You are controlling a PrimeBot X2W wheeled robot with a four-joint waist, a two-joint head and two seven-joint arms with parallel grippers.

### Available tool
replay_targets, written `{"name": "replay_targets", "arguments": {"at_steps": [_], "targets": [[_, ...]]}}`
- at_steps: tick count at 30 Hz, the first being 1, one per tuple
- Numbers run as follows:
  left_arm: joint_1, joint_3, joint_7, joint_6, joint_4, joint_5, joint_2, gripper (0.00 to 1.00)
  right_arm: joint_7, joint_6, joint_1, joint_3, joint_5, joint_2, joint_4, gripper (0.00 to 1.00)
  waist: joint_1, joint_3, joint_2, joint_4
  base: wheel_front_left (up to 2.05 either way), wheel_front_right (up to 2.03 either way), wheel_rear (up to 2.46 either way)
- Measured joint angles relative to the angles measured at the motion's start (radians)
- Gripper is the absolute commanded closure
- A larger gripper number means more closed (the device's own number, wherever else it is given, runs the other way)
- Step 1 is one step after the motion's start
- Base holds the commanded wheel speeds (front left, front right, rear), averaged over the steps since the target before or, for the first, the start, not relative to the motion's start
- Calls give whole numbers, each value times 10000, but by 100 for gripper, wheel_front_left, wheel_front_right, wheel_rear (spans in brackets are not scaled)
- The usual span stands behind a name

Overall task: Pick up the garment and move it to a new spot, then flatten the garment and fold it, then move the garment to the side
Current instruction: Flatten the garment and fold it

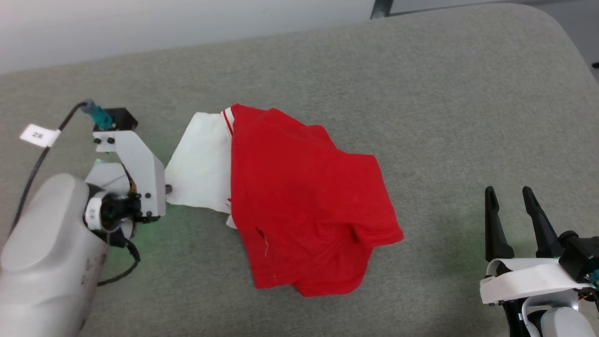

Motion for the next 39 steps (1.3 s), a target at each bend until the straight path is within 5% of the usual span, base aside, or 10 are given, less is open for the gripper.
{"name": "replay_targets", "arguments": {"at_steps": [10, 24, 33, 36, 38, 39], "targets": [[292, 201, -81, 234, -945, 121, 777, 100, 0, 0, 201, -153, -230, 4, 29, 0, 0, -555, 0, 761, 0, 0, 0], [2146, 639, 316, 1124, -2023, 134, 2125, 100, 63, 0, 380, -221, -366, 6, 4, 0, 0, -1244, 0, 1658, 0, 0, 0], [2886, 849, -196, 1333, -1375, -82, 1983, 100, 121, 0, 398, -194, -351, 6, -42, 0, 0, -1316, 0, 1617, 0, 0, 0], [2956, 848, -456, 1273, -1170, -98, 1875, 72, 148, 0, 418, -180, -349, 6, -33, 0, 1, -1374, 0, 1598, 0, 0, 0], [2951, 849, -704, 1156, -1135, -107, 1797, 0, 151, 0, 476, -188, -351, 4, -35, 0, 0, -1451, 0, 1606, 0, 0, 0], [2945, 848, -809, 1127, -1131, -107, 1756, 0, 165, 0, 540, -184, -351, 4, -25, 0, 1, -1500, 0, 1617, 0, 0, 0]]}}
